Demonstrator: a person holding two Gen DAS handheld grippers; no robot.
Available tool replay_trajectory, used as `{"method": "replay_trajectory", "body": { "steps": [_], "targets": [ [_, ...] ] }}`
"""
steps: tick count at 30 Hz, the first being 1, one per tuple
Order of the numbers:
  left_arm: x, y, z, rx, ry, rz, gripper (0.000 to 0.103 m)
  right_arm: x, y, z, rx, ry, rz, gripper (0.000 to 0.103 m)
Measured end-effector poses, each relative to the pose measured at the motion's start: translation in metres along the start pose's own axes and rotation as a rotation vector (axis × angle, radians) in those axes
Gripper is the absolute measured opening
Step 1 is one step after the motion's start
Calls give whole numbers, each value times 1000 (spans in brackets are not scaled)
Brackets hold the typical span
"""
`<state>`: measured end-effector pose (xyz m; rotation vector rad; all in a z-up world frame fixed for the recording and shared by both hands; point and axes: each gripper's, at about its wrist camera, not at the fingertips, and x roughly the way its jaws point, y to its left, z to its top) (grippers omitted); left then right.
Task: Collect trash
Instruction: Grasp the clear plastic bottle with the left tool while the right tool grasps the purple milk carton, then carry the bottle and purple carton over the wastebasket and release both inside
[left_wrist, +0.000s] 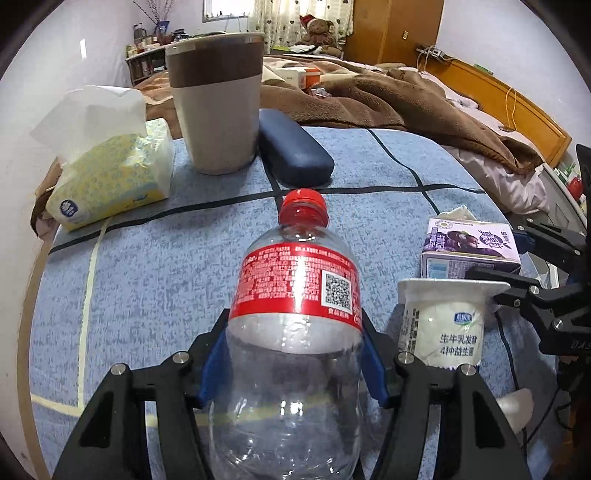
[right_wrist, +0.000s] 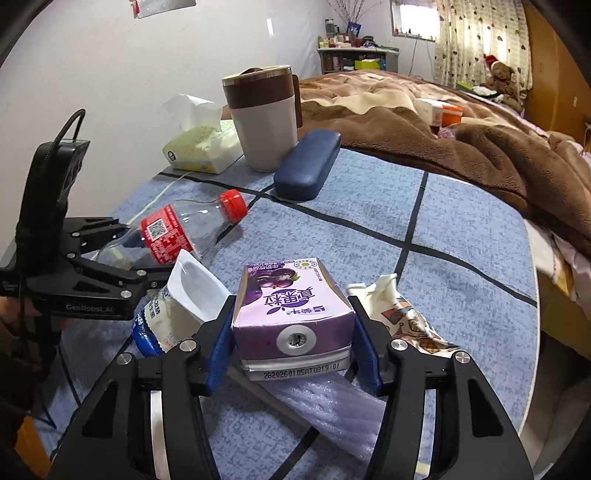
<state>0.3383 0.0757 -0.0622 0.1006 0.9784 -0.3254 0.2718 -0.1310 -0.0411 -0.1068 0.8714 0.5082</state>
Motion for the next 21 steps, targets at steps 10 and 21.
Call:
{"method": "replay_trajectory", "body": {
  "steps": [10, 21],
  "targets": [
    [-29, -4, -18, -62, -51, 1, 64, -23, 3, -9, 51, -74, -18, 57],
    [-79, -33, -34, -66, -148, -3, 64, -69, 6, -29, 115, -174, -30, 57]
  ]
}}
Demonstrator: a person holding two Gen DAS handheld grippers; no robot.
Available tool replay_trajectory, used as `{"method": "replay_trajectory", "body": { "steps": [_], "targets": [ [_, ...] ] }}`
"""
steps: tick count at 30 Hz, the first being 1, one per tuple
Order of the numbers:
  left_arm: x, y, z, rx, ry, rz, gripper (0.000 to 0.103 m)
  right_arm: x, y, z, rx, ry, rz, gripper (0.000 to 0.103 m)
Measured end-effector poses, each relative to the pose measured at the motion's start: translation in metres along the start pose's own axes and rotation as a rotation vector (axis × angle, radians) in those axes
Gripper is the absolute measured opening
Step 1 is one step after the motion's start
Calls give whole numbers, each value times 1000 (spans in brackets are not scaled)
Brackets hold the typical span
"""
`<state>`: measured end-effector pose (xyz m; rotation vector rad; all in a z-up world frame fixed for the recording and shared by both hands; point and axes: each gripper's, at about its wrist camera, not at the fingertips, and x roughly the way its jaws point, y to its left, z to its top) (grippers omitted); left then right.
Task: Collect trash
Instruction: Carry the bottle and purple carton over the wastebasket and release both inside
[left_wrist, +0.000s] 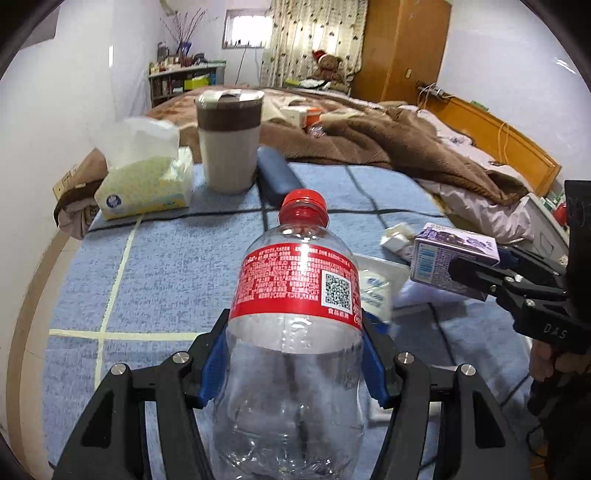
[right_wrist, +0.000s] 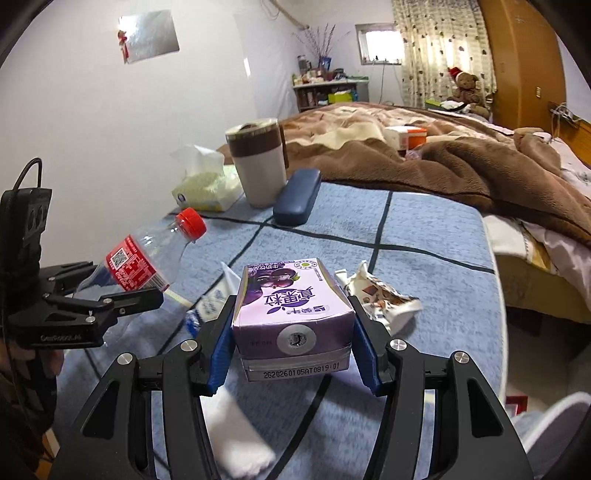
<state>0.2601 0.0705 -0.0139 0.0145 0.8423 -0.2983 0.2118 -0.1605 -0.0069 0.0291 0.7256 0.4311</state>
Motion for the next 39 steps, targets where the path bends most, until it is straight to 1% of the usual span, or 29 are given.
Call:
{"method": "replay_trajectory", "body": {
  "steps": [4, 13, 17, 21, 23, 27, 32, 36, 39],
  "targets": [
    [-17, -15, -3, 11, -25, -10, 64, -21, -2, -6, 22, -36, -6, 57],
    [-48, -50, -14, 44, -84, -46, 64, -66, -13, -22, 60, -115, -53, 57],
    [-58, -69, -17, 70, -103, -55, 64, -85, -22, -32, 87, -145, -97, 57],
    [-67, -89, -20, 87, -134, -81, 64, -102, -32, -41, 109, -171, -137, 57],
    [-70, -100, -20, 97, -145, -100, 64, -109, -37, -46, 120, -184, -148, 57],
    [-72, -122, -21, 135, -155, -128, 64, -127, -48, -55, 141, -217, -202, 57],
    [-70, -155, -24, 168, -153, -177, 64, -147, -64, -66, 174, -251, -254, 57],
    [-67, -184, -25, 198, -164, -207, 64, -158, -77, -76, 198, -254, -312, 57],
    [-63, -206, -27, 212, -158, -241, 64, -166, -87, -83, 221, -260, -341, 57]
  ]
}}
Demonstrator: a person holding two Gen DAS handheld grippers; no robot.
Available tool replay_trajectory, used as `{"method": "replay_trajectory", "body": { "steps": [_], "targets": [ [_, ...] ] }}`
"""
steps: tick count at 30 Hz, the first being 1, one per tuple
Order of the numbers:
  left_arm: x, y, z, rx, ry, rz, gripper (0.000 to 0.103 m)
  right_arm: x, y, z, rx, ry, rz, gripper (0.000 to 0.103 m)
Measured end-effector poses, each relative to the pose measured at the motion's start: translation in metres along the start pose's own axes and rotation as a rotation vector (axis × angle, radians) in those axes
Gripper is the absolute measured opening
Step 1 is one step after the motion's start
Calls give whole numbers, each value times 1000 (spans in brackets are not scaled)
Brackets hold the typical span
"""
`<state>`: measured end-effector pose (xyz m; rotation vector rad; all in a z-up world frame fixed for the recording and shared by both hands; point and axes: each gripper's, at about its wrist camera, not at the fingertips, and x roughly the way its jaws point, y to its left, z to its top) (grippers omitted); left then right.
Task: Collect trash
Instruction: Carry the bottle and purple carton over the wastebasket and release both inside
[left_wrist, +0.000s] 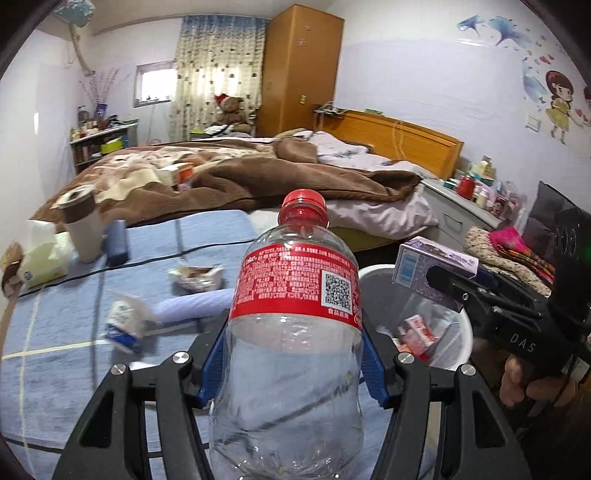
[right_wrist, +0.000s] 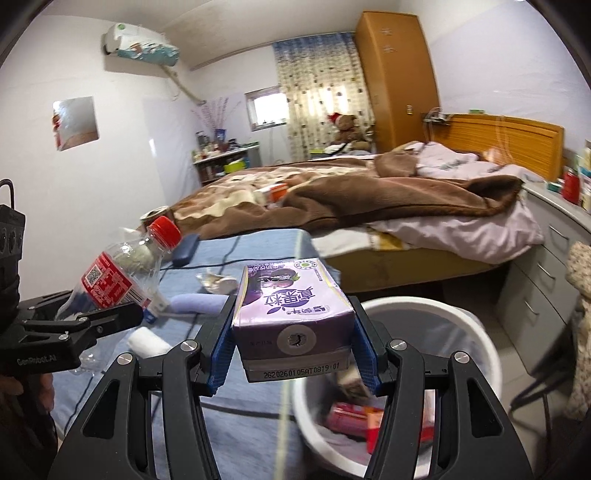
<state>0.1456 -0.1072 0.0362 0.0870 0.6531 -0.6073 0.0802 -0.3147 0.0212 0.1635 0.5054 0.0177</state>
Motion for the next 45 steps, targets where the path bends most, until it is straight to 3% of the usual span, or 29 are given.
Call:
{"method": "replay_trajectory", "body": {
  "steps": [8, 16, 24, 40, 45],
  "targets": [
    [25, -52, 4, 89, 16, -31, 64, -11, -35, -6, 37, -10, -102, 57],
    [51, -92, 4, 152, 54, -73, 64, -11, -66, -17, 62, 35, -210, 58],
    [77, -120, 3, 164, 107, -127, 64, -6, -83, -27, 87, 90, -236, 58],
    [118, -134, 4, 142, 169, -183, 66, 16, -97, -38, 66, 193, -294, 59],
    [115, -131, 5, 134, 160, -176, 71, 10, -95, -37, 62, 171, -304, 68]
  ]
}}
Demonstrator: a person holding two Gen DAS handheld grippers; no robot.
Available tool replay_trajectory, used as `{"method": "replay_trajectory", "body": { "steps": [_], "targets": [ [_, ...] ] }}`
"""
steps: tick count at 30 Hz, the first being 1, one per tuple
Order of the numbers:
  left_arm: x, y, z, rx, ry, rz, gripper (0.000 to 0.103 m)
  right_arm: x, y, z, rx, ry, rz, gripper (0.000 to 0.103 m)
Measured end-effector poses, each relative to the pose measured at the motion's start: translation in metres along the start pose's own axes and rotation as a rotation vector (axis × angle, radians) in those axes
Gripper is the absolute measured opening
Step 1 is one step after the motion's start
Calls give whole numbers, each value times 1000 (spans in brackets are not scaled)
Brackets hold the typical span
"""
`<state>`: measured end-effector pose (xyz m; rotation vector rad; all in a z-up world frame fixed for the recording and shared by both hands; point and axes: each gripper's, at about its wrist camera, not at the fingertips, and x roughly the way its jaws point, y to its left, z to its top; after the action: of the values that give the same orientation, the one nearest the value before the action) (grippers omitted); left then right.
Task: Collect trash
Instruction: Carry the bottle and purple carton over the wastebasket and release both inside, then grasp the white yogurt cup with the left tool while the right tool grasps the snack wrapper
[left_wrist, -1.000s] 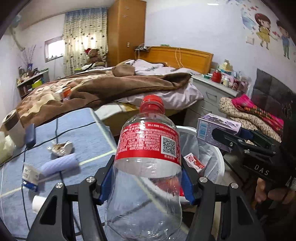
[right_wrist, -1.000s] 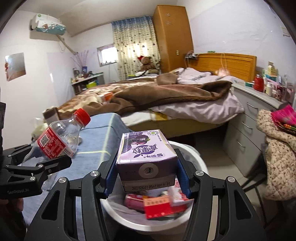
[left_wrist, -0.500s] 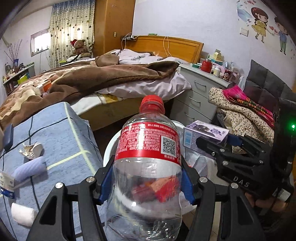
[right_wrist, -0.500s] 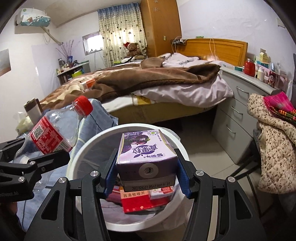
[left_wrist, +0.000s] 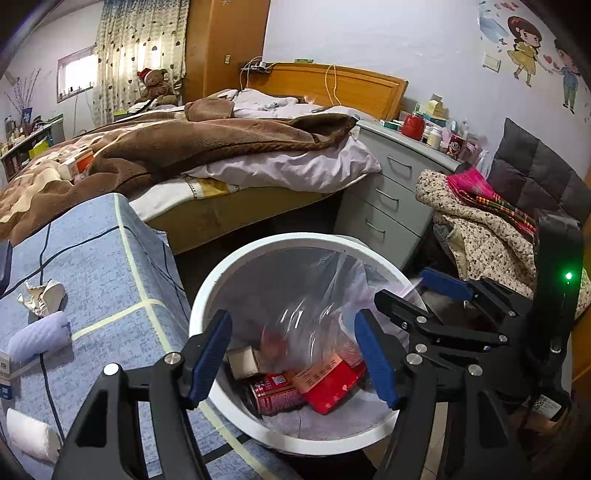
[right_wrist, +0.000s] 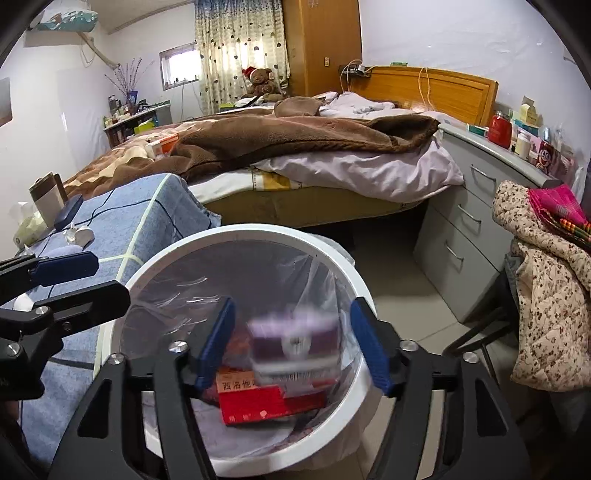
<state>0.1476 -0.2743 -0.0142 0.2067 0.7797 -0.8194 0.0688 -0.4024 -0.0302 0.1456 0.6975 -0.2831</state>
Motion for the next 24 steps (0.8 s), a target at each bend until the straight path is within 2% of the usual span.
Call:
{"method": "replay_trajectory", "body": {
  "steps": [14, 24],
  "targets": [
    [-33, 20, -6, -38, -55, 52, 71, -17, 14, 8, 6, -57, 12, 68],
    [-67, 48, -18, -88, -103, 96, 71, -24, 45, 11, -30, -89, 70, 68]
  ]
}}
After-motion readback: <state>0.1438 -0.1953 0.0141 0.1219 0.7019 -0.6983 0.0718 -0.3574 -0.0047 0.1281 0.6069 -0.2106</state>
